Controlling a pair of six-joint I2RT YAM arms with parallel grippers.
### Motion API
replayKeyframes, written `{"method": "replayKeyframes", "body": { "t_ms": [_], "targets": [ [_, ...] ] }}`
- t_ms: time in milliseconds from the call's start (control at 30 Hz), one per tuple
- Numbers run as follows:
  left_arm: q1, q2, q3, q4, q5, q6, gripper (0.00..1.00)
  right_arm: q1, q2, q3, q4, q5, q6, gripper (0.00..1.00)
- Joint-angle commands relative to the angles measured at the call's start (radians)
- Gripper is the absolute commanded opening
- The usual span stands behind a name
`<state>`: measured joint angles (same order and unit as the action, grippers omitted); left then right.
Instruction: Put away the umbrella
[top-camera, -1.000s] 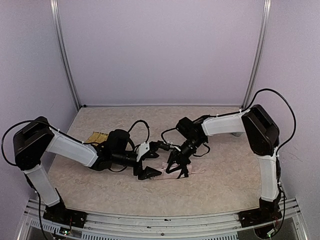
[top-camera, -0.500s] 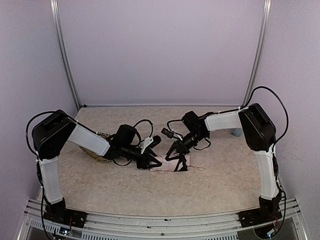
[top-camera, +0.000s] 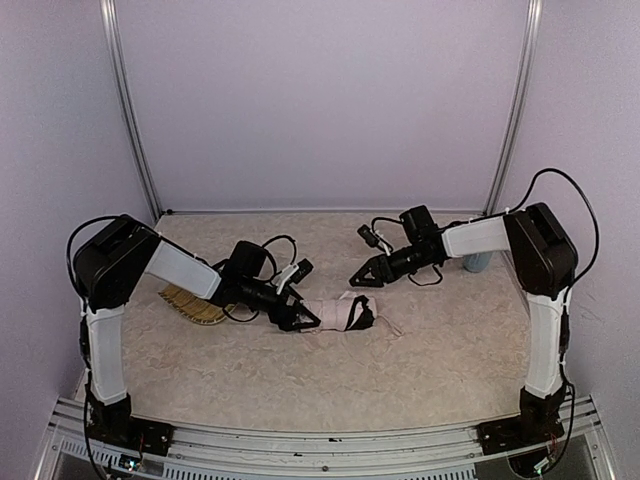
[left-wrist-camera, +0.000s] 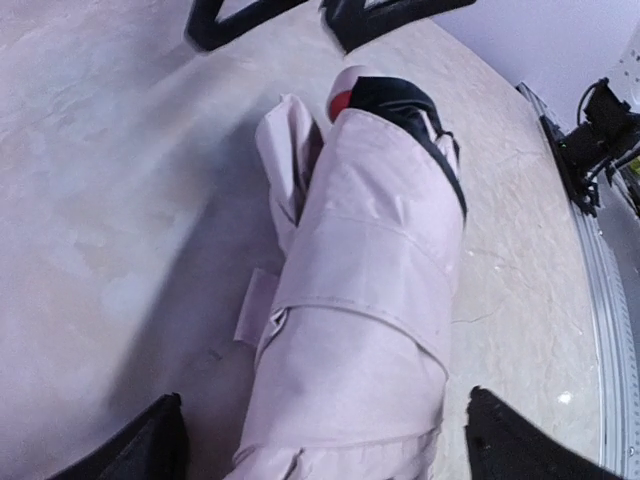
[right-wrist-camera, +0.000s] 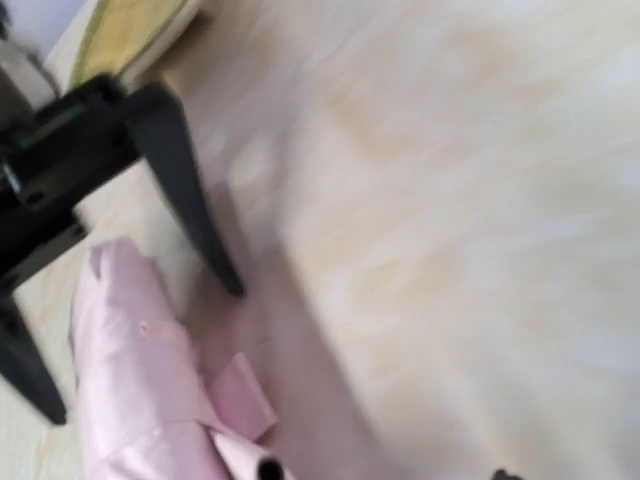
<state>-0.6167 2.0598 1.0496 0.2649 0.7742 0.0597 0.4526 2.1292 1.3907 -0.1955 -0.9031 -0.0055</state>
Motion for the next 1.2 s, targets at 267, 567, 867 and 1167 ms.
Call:
{"method": "replayKeyframes", "body": {
  "t_ms": [267,567,867,1167],
  "targets": [
    [0.051,-0.232,-0.092,0.029,-0.014,0.084,0.99,-0.09,-0.381,-0.248,0.267,0.295,0.112,1.0],
    [0.105,-0.447,-0.179,0.057,-0.24,0.065,0.99,-0.144,-0.67,-0.495,0.348,0.494,0.08,1.0],
    [0.234,-0.801,-0.419,0.195,-0.943,-0.068,0.99,-0.212,-1.001,-0.841,0.539,0.809,0.123,1.0],
    [0.449,-0.844,-0.515,0.145,-1.043,-0.223,0.99,-0.213,-1.127,-1.036,0.627,0.977,0.219,1.0]
  ]
}}
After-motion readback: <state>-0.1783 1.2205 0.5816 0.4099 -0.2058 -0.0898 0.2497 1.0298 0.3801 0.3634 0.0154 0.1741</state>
